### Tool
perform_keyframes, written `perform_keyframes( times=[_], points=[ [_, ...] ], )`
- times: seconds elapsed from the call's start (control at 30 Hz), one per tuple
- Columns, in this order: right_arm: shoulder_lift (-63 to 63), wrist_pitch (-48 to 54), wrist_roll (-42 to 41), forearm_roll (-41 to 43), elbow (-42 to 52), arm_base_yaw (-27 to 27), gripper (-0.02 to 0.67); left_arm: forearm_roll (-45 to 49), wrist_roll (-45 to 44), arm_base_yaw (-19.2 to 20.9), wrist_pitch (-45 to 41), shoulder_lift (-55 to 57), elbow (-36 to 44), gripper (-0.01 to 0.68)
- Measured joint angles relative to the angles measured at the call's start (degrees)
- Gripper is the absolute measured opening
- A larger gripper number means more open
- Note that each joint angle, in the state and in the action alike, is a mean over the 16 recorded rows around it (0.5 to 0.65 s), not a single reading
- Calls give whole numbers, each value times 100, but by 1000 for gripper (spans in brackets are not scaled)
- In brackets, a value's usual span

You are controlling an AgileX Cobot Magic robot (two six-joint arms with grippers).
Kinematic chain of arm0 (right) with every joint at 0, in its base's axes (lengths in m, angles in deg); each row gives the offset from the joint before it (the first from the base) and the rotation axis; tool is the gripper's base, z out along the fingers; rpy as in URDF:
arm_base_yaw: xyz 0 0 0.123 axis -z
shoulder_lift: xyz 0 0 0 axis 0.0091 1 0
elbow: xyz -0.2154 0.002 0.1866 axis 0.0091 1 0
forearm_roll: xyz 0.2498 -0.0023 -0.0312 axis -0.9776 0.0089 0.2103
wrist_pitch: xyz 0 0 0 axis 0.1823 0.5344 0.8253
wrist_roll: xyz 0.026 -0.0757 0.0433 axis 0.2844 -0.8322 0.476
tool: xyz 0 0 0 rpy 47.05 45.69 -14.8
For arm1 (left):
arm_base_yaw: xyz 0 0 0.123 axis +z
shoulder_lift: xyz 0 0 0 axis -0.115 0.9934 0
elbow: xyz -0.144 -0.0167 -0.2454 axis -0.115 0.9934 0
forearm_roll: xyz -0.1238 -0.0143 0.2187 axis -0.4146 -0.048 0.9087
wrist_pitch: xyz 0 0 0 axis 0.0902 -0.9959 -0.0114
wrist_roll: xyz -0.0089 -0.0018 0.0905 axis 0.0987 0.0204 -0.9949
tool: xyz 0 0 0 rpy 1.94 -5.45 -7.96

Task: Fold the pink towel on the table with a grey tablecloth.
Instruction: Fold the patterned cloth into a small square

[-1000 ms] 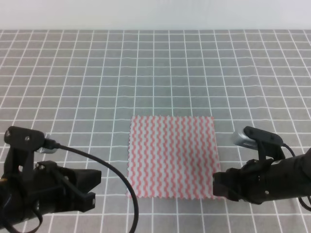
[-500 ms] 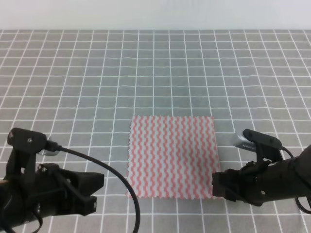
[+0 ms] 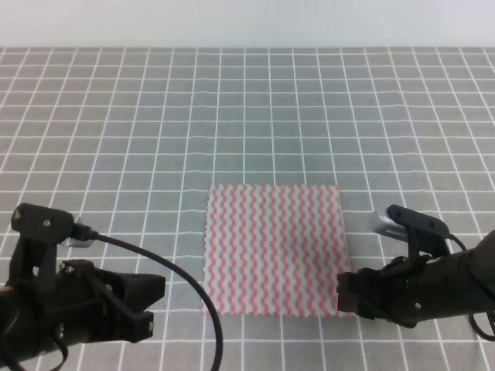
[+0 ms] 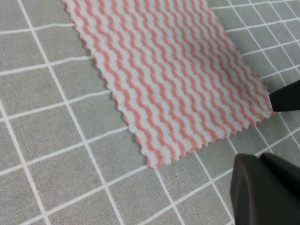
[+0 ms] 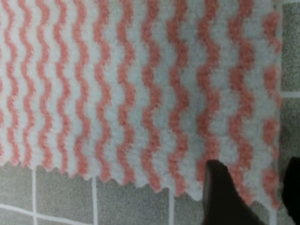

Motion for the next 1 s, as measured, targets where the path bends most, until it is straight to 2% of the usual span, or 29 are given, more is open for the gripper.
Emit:
perform_keyframes(
  times=[0.5, 1.0],
  points=[
    [7, 183, -3, 174, -165, 1, 278, -7, -1, -4, -7, -13, 1, -1],
    [34, 521, 304, 851, -419, 3, 278, -15, -10, -6, -27, -17, 3, -1]
  ],
)
